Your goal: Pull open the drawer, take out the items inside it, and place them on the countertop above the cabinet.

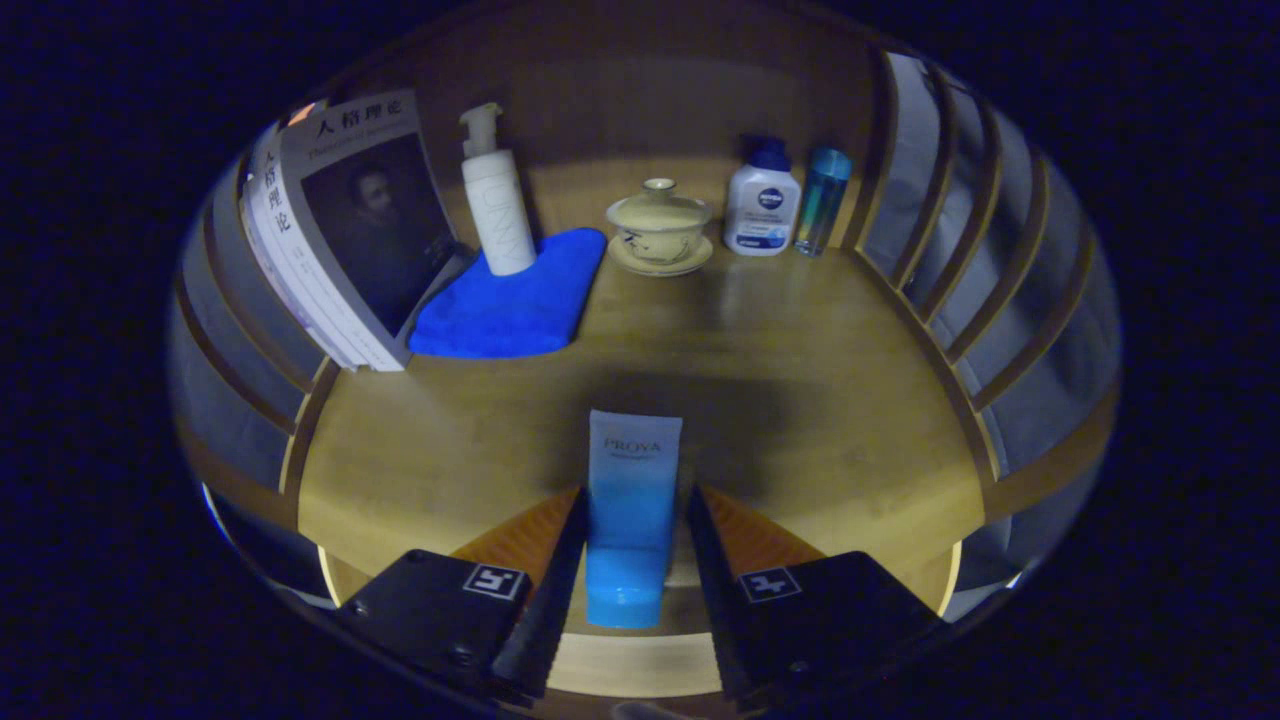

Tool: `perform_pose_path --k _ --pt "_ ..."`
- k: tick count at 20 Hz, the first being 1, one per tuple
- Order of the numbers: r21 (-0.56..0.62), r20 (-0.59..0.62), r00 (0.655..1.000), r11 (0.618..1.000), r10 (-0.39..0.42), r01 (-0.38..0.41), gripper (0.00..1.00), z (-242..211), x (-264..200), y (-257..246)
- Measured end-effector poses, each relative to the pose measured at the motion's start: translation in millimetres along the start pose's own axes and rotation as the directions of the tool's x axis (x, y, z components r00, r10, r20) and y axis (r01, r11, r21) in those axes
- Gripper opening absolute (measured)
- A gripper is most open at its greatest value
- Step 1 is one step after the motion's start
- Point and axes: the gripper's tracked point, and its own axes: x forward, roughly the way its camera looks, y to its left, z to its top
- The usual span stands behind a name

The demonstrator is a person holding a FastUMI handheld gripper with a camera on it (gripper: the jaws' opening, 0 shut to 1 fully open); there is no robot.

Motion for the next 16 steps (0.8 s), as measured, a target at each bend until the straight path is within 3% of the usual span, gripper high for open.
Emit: perform_pose_path --k 4,7,9,10,11,15,16 --pt "-0.061 0.163 0.987 0.998 0.000 0.010 0.65 14.7 -30.9 4.3" --pt "-0.047 0.245 0.967 0.997 0.073 -0.064 0.66 2.3 -60.3 21.8" --pt "-0.047 0.298 0.951 0.997 0.080 -0.068 0.69 -10.6 -77.4 19.0" --pt "-0.050 0.331 0.940 0.996 0.080 -0.067 0.78 -15.8 -86.2 16.1" --pt "-0.056 0.364 0.927 0.996 0.090 -0.075 0.80 -22.7 -96.7 17.6" --pt "-0.089 0.503 0.852 0.989 0.148 -0.119 0.77 -51.7 -142.2 15.4" --pt "-0.104 0.539 0.827 0.987 0.162 -0.126 0.83 -59.1 -154.2 14.2"
